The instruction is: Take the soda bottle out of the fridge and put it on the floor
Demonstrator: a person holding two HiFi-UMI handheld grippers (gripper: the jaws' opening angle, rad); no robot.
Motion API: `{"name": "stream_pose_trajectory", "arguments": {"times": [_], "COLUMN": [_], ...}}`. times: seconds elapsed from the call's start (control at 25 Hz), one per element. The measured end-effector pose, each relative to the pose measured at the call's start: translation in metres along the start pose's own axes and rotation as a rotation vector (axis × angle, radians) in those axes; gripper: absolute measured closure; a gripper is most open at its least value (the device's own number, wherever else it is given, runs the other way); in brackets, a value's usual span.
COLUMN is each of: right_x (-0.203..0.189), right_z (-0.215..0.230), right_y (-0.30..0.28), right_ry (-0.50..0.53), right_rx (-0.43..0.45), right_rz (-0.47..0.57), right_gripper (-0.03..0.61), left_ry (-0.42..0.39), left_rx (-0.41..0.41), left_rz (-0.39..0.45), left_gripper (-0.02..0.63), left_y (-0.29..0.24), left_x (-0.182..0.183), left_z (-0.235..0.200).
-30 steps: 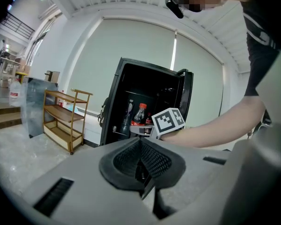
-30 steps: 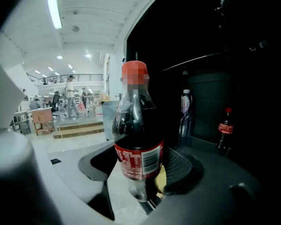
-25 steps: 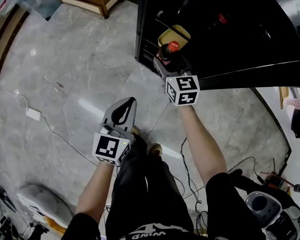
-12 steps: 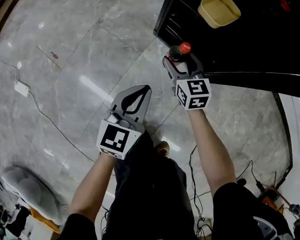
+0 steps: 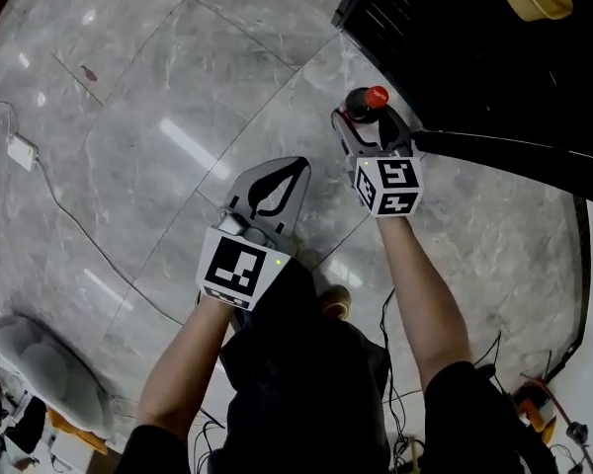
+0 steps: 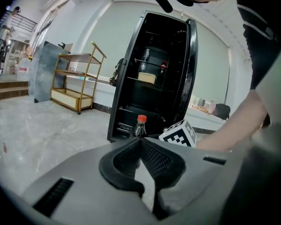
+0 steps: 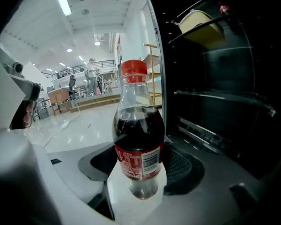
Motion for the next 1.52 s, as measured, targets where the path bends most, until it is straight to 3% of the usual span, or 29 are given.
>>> {"name": "stream_pose_trajectory", "arguments": {"times": [0.2, 0.28, 0.72, 1.12, 1.52], "right_x": [-0.044, -0.056, -0.075, -0.085, -0.077], "right_z": [0.007, 0.008, 0.008, 0.009, 0.001], "right_y": [-0.026, -0.033, -0.044, -0.035, -0.013], "right_ry": [0.016, 0.021, 0.054, 0.075, 0.073], "right_rx": [0.014, 0.020, 0.034, 0.039, 0.038], "right_rz": [-0.025, -0.021, 0.023, 0.020, -0.055], "right_gripper": [0.265, 0.265, 0.265, 0.264, 0.264], "left_ry": [0.065, 0.052, 0.086, 0.131, 0.124], "left_rx": [-0.005, -0.012, -0.012, -0.006, 0.007], "left_rz": [-0.029, -0.032, -0.051, -0.064, -0.083], "left_gripper": [0.606, 0.606, 0.606, 0.606, 0.606], "left_y": [-0.018, -0.025, -0.038, -0.039, -0.013], "left_x": [-0.049, -0.061, -0.089, -0.094, -0.069], "left_z": [0.002, -0.001, -0.008, -0.009, -0.010]}}
Point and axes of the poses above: the fingertips, and each gripper's own axes: y backward along the fingers, z to its right, x out of its top, the point moved 9 cm from there along y, backward along the fingers, and after that the axes turned 12 degrees about -y, right-handed, at the moved point
